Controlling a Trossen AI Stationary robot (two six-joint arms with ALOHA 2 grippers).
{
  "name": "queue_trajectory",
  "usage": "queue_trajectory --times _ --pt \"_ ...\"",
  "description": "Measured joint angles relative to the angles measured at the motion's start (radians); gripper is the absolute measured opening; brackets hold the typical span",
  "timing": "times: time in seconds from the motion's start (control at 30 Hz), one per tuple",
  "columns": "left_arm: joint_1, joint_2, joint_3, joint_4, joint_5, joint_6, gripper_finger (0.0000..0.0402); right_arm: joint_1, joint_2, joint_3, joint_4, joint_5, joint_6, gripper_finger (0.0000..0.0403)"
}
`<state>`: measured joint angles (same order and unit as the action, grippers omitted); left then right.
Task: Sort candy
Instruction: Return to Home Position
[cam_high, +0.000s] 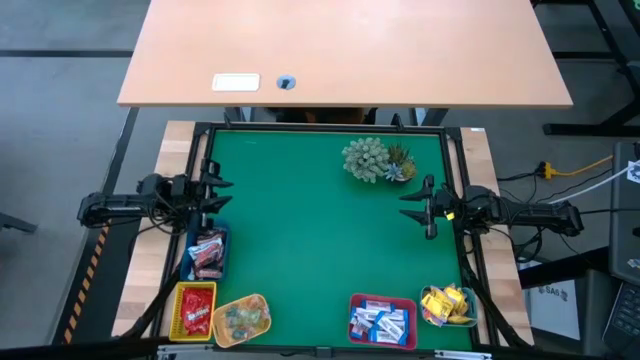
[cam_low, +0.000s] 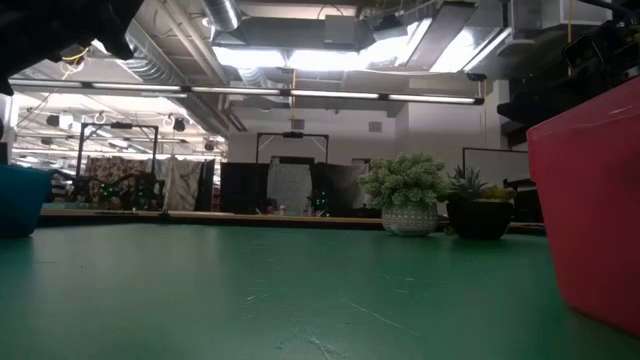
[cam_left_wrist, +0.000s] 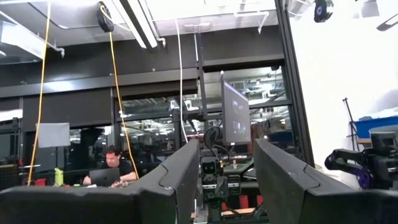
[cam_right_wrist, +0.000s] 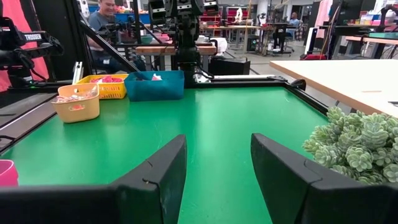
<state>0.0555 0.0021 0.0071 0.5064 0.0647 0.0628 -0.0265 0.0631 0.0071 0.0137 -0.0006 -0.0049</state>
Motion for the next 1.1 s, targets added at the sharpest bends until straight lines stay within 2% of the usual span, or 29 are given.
queue_trajectory --times 0.53,0.63,0.83,1.1 --pt "0.000 0.000 0.000 0.000 0.000 0.000 0.0140 0.000 0.000 0.000 0.000 0.000 0.000 0.0179" --pt "0.001 0.000 0.000 -0.015 -0.017 0.068 0.0140 0.000 0.000 0.000 0.000 0.000 0.000 0.0179" --pt "0.001 0.001 0.000 -0.225 -0.068 0.076 0.0140 0.000 0.000 0.000 0.000 0.000 0.000 0.0179" --pt "0.001 0.001 0.000 -0.445 -0.171 -0.003 0.0140 0.000 0.000 0.000 0.000 0.000 0.000 0.0179"
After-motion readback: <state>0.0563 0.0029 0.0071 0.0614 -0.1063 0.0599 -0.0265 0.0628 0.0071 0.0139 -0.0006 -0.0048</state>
